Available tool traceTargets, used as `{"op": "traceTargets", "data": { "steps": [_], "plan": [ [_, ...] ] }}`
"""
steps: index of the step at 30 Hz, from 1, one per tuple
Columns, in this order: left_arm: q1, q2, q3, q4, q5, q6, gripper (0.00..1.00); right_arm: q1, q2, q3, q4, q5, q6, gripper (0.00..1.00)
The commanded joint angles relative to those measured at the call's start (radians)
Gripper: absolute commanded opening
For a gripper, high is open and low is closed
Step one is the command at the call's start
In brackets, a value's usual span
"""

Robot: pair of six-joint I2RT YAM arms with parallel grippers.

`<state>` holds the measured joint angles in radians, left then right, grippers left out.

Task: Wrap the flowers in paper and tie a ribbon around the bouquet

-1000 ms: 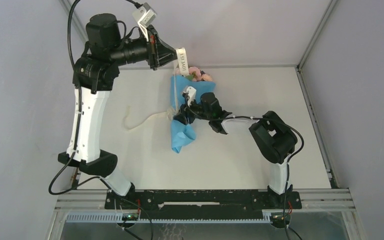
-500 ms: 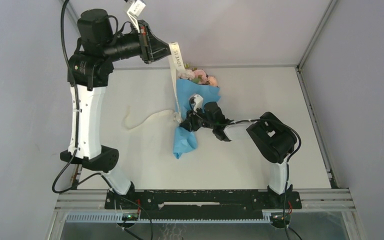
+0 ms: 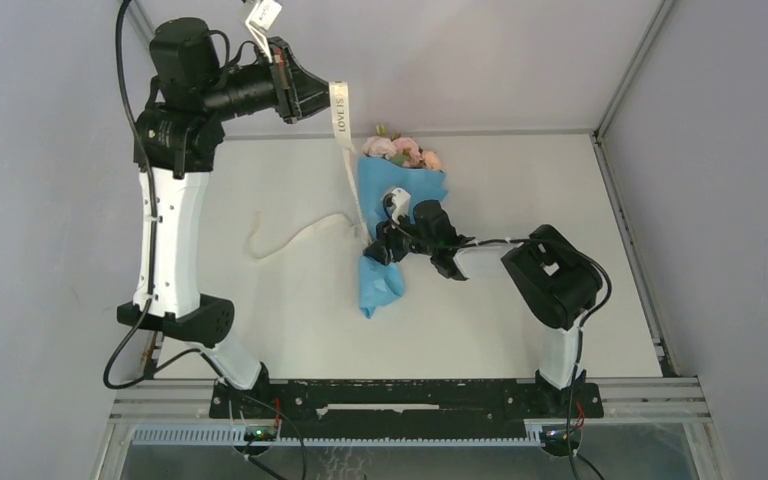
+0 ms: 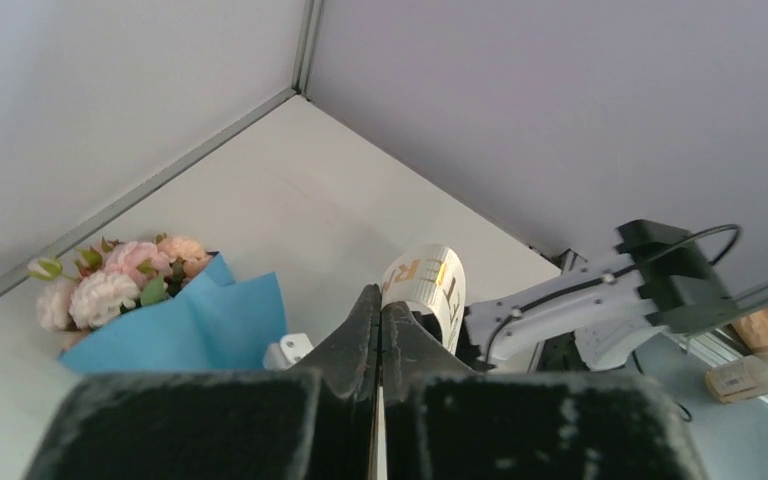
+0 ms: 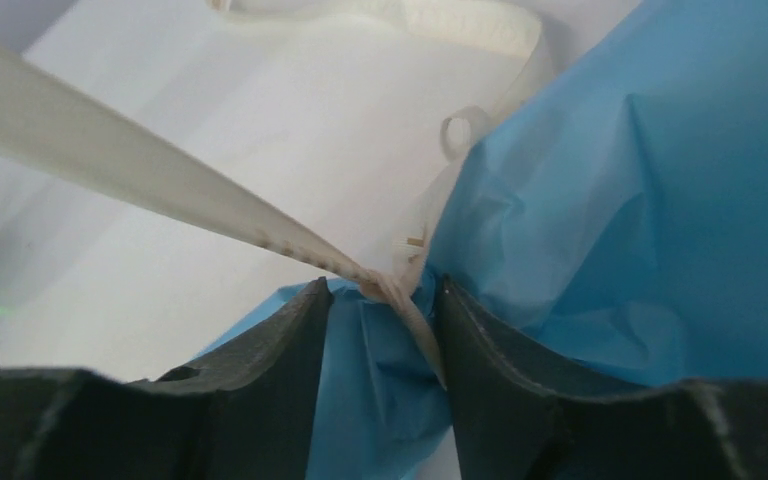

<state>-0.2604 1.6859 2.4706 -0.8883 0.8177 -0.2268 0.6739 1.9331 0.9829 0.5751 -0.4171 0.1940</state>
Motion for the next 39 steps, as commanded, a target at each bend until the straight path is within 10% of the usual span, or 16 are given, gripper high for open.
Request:
{"op": "traceTargets", "data": {
  "steps": [1,11,24,27,30,31,34,39],
  "plan": [
    [-0.024,-0.063,-0.145,0.161,0.026,0.076,0.0,0.006,-0.187,-0.033,-0.206,-0.084,-0.164,0.57],
    [-0.088,-0.027,-0.257,0.141,0.018,0.157,0.0,-0.08,-0.51,-0.032,-0.177,-0.209,-0.192,0.84],
    [-0.116,0.003,-0.189,0.141,0.026,0.13,0.0,-0.086,-0.285,0.206,-0.083,-0.041,-0.133,0.94],
    [-0.115,0.005,-0.192,0.138,0.03,0.129,0.0,-0.098,-0.247,0.226,-0.057,-0.068,-0.1,0.76],
    [-0.114,0.01,-0.193,0.124,0.03,0.143,0.0,-0.113,-0.23,0.246,-0.064,-0.132,-0.048,0.02],
    [-0.11,0.013,-0.195,0.101,0.02,0.164,0.08,-0.117,-0.234,0.246,-0.075,-0.148,-0.042,0.0],
    [-0.067,0.026,-0.247,-0.024,-0.024,0.388,0.94,-0.141,-0.259,0.229,-0.078,-0.19,0.018,0.0],
    [0.022,0.011,-0.608,-0.145,-0.141,1.118,1.0,-0.207,-0.284,0.175,-0.002,-0.24,0.19,0.0]
  ]
}}
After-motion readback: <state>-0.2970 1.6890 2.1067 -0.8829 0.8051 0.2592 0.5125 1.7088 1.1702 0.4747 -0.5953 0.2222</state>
